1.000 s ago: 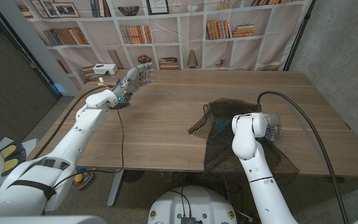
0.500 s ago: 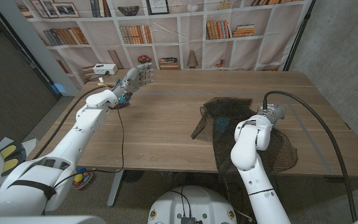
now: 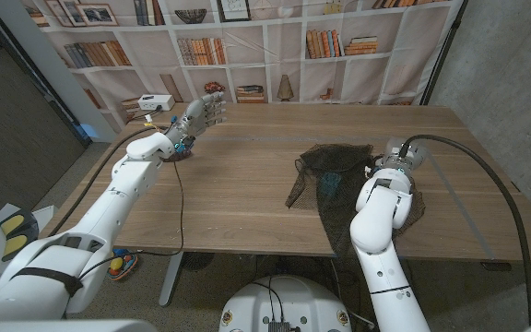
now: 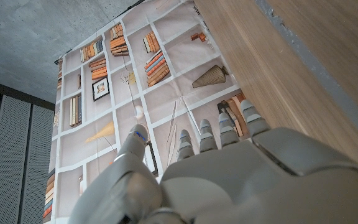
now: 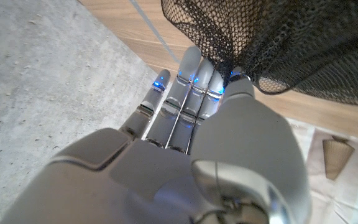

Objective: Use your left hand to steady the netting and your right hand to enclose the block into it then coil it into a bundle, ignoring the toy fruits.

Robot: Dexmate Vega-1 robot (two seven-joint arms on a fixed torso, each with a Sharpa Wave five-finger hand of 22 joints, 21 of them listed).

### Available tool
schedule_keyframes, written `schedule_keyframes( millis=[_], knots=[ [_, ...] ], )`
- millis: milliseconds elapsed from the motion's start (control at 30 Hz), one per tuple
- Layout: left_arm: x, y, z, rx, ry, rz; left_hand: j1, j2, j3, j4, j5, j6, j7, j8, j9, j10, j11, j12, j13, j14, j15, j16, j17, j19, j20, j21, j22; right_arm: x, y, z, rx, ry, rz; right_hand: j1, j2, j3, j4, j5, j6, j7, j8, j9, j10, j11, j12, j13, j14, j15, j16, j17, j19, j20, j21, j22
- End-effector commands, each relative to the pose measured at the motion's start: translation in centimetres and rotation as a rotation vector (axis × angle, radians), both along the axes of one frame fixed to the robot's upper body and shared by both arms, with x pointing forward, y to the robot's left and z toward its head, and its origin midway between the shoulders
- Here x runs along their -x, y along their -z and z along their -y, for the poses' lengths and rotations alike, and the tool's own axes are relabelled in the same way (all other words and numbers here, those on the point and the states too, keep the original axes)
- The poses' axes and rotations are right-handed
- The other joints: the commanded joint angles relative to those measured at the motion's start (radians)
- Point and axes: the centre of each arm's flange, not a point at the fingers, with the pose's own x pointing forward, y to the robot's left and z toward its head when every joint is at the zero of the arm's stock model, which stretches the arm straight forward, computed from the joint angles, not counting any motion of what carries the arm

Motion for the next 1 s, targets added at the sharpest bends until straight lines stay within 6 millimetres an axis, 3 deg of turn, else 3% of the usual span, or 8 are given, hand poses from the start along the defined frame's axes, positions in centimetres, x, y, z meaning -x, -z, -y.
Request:
schedule_keyframes(
  millis=[33, 400, 1000],
  knots=[
    [0.3, 0.2, -0.3, 0.013, -0.007, 0.002, -0.005, 0.002, 0.007, -0.004, 0.005, -0.004, -0.002, -0.003, 0.003, -0.003, 0.000, -0.002, 0.004, 0.000, 0.006, -0.003, 0.002, 0.003, 0.002, -0.001, 0.006, 0.2, -2.2, -2.5, -0.044, -0.246, 0.149, 0.010, 0.003, -0.003, 0.000, -0.001, 0.019, -0.001, 0.009, -0.001, 0.005, 0.003, 0.005, 0.004, 0.015, -0.084, -0.007, 0.009, 0.007, -0.002, 0.006, 0.003],
    [0.7, 0.5, -0.5, 0.020, -0.016, 0.004, -0.006, 0.003, 0.008, -0.004, 0.005, -0.002, 0.000, -0.002, 0.003, -0.003, -0.001, -0.002, 0.004, 0.002, 0.005, -0.003, 0.002, 0.004, 0.002, -0.001, 0.006, 0.0, -3.0, -4.4, 0.002, -0.415, 0.221, 0.016, 0.004, -0.007, 0.001, -0.002, 0.019, 0.001, 0.017, -0.009, 0.007, 0.002, 0.006, 0.000, 0.019, -0.083, -0.017, 0.018, 0.002, 0.002, 0.006, 0.002],
    [0.7, 0.6, -0.8, 0.026, -0.020, 0.008, -0.005, 0.004, 0.010, -0.004, 0.005, -0.001, -0.001, -0.002, 0.003, -0.003, -0.002, -0.002, 0.004, 0.001, 0.005, -0.003, 0.002, 0.004, 0.002, -0.001, 0.006, -1.8, -3.0, -9.2, 0.285, -0.548, 0.045, 0.026, 0.000, -0.017, 0.001, -0.006, 0.014, 0.002, 0.024, -0.030, -0.003, 0.005, 0.001, -0.007, 0.011, -0.080, -0.037, 0.025, 0.005, 0.001, 0.013, 0.003]
  ],
)
